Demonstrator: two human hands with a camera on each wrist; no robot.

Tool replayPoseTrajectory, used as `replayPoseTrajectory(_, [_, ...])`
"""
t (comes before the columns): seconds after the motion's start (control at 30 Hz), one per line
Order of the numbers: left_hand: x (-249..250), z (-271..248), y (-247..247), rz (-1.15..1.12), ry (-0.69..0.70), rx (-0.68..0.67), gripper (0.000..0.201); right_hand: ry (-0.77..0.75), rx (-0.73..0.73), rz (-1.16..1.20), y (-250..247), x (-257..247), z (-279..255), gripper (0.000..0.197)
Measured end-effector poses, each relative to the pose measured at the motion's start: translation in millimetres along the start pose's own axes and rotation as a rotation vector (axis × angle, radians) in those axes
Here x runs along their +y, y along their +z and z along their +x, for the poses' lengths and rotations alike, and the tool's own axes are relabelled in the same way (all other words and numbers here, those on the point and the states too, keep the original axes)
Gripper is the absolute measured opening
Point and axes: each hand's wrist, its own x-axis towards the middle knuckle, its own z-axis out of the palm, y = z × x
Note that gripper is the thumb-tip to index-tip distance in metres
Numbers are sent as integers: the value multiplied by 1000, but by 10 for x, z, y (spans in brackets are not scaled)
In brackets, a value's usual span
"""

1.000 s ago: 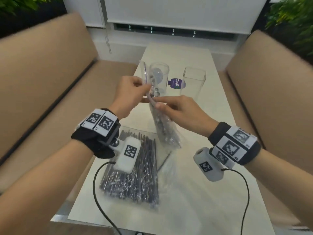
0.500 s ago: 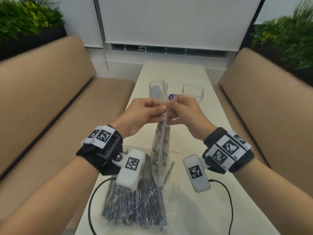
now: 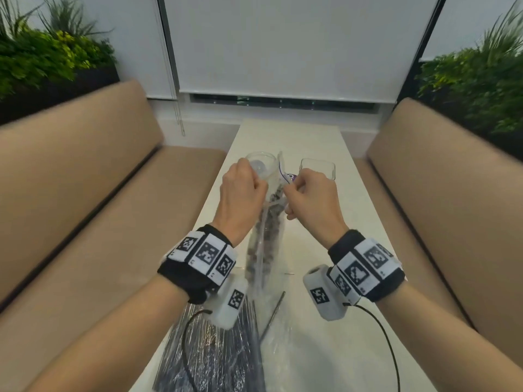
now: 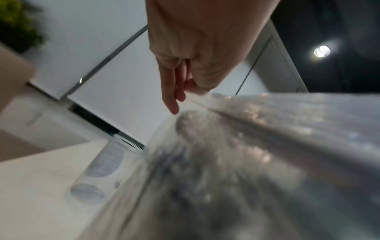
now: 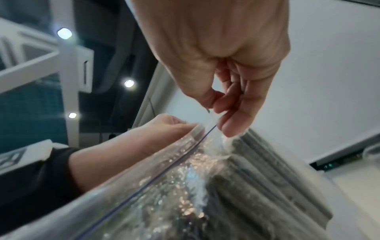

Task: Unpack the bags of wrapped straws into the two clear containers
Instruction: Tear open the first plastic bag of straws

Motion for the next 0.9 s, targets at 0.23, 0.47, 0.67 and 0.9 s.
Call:
replayPoseTrajectory(0.23, [-38,42,59,74,129,-357,22,57,-58,44,30,1,184,25])
replayPoseTrajectory(0.47, [-466,241,-178,495,158,-376,71,98,-108,-260,-414,300,291,16])
replayPoseTrajectory(0.67, [-542,168,-331,271,4,-637,88,249,-217,-205,-745,450,241,20])
replayPoseTrajectory(0.9, [-426,-43,-216,-658,-299,-649,99,469,-447,191,-580,730,8,33])
